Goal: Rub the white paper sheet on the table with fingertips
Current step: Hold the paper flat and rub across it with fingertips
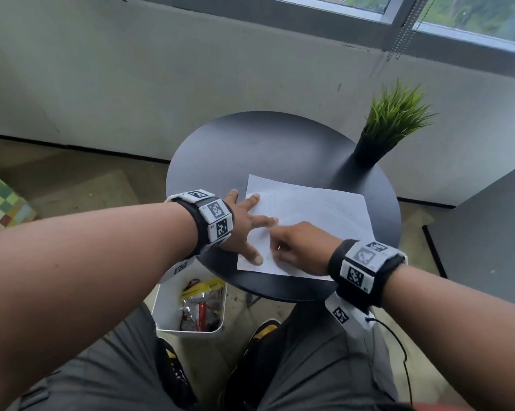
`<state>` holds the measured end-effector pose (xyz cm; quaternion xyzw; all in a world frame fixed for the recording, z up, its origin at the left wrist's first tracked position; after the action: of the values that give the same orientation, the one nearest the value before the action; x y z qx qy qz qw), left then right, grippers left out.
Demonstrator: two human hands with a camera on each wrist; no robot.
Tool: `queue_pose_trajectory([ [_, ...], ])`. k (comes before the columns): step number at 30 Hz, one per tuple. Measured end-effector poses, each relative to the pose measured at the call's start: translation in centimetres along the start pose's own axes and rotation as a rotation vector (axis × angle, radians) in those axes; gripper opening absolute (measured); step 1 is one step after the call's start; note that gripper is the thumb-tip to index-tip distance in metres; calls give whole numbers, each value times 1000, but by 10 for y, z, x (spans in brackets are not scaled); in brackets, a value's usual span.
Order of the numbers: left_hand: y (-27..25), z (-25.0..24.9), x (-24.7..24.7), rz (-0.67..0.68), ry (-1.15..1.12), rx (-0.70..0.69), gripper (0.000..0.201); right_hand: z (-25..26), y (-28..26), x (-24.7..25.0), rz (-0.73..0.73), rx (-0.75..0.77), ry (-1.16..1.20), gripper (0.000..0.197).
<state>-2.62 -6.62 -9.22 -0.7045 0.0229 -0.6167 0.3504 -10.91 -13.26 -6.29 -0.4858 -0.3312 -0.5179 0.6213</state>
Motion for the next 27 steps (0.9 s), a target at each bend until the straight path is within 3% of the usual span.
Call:
queue_pose_trajectory([
  [3,-3,-4,3,-21,9,-4,101,-51,9,23,-175,-280,25,7],
  [4,-3,-4,3,-21,13,-1,102,-53,8,23,-200,-294,10,8],
  [6,-4,-5,3,-7,21,4,103,-21,6,8,-131,-143,-24,9],
  [8,-4,-7,4,17,45,4,102,16,-5,-11,39,59,6,8],
  [9,-4,-8,5,26,47,6,102,16,-6,-11,85,75,11,7],
  [13,-3,-6,5,21,29,17,104,-53,11,19,-158,-300,83,9],
  [14,-2,-5,5,17,26,21,104,-50,11,16,-186,-318,77,10],
  [18,-2,-5,5,16,35,19,110,20,7,-20,-10,-26,79,10],
  [20,-1,-7,5,19,42,22,113,-1,8,-5,-6,-67,50,6],
  [23,0,-11,7,26,54,28,111,-54,7,22,-170,-289,37,6],
  [25,0,-13,9,40,66,32,109,-36,3,14,-169,-218,2,7],
  [27,0,-14,10,52,82,38,110,3,-6,-8,-27,-33,-5,8],
])
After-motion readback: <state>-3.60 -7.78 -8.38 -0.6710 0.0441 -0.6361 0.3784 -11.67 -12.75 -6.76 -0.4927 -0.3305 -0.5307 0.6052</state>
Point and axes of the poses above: each hand's wrist, its own y-axis towards the middle knuckle, its own x-axis out of the back of the hand, z = x × y, the point moved 9 cm from there along y, towards the middle knuckle, and after that the axes turned 3 degrees about -z, right-handed, at the moved point
